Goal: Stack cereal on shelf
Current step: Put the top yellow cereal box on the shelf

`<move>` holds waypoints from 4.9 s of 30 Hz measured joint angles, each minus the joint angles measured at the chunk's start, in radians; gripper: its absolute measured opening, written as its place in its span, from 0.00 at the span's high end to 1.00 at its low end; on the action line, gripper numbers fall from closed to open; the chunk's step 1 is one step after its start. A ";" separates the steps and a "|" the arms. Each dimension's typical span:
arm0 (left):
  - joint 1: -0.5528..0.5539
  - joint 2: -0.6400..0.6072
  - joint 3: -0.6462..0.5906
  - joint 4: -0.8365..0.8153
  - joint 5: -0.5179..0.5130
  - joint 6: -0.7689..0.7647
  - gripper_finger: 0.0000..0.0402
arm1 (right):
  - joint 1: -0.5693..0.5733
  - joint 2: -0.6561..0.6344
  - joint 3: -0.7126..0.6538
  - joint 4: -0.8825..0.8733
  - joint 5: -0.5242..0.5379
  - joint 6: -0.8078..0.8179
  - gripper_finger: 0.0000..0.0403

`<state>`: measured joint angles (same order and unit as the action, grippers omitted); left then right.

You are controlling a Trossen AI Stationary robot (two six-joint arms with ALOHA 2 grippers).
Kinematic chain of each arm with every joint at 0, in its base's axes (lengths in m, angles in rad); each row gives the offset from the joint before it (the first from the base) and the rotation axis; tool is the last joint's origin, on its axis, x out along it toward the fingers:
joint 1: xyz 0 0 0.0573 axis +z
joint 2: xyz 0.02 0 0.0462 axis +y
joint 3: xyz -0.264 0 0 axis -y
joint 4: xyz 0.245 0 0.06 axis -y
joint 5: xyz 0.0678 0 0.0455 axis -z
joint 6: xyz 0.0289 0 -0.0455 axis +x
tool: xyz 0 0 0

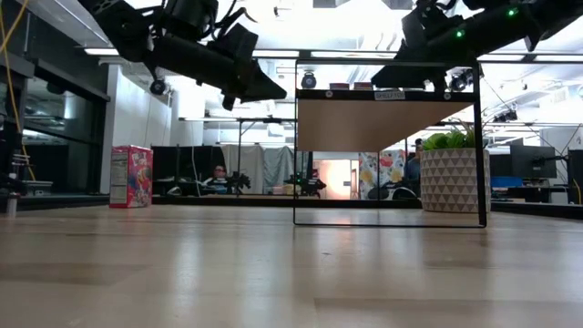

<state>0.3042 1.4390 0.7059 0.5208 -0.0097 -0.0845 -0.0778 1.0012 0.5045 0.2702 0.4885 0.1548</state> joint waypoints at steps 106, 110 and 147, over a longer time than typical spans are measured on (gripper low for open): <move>0.000 -0.047 0.000 -0.052 0.005 -0.043 1.00 | -0.190 -0.111 -0.246 0.223 -0.001 -0.109 0.02; 0.000 -0.047 0.000 -0.052 0.005 -0.043 1.00 | -0.245 -0.061 -0.246 0.274 -0.119 -0.107 0.02; 0.000 -0.047 0.000 -0.051 0.006 -0.043 1.00 | -0.282 -0.018 -0.244 0.341 -0.209 -0.052 0.55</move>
<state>0.3038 1.3922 0.7059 0.4702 -0.0040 -0.1273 -0.3595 0.9836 0.2607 0.6109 0.2790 0.1026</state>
